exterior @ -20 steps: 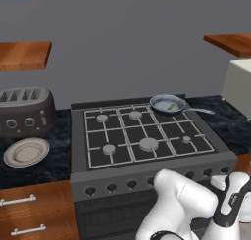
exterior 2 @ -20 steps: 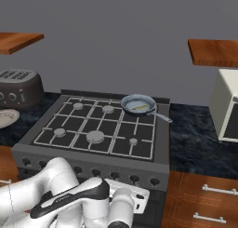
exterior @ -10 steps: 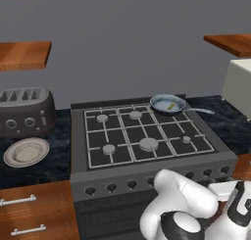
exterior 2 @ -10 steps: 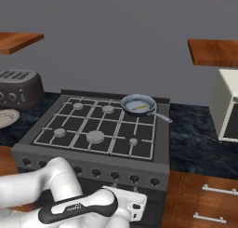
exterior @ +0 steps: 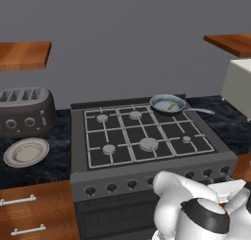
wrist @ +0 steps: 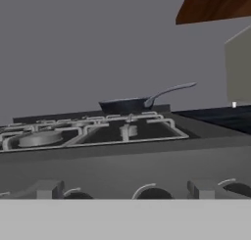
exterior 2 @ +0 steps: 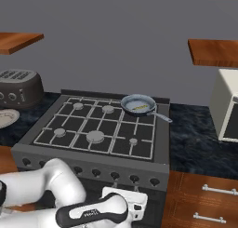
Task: Pick up the butter stick and place it in the pan. Then turn on the burner for the pan.
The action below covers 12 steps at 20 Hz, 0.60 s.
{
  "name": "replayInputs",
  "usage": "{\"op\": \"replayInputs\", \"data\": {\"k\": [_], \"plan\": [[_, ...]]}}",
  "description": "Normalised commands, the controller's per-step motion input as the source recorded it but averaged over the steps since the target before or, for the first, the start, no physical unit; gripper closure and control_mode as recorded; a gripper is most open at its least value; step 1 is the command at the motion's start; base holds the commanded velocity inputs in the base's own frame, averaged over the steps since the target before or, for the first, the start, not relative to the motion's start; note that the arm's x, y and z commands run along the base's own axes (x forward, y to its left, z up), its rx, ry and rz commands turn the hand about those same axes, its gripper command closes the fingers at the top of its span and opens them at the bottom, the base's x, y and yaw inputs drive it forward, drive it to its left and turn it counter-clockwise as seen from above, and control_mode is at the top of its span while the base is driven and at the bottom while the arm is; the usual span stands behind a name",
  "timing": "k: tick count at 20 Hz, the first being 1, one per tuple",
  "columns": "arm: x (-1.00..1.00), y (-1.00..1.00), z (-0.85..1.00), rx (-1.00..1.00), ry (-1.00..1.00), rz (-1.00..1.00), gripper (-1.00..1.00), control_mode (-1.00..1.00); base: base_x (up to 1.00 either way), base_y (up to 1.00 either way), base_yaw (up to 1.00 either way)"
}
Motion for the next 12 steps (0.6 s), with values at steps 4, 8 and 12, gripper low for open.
{"op": "replayInputs", "data": {"k": [4,8,12], "plan": [[0.01,-0.27,-0.27,0.01,-0.04,0.01,-1.0,-1.0,0.0,0.0,0.0],[0.01,-0.03,-0.21,0.0,-0.05,0.0,-1.0,-1.0,0.0,0.0,0.0],[0.0,0.0,-0.11,0.0,-0.14,0.0,-1.0,-1.0,0.0,0.0,0.0]]}}
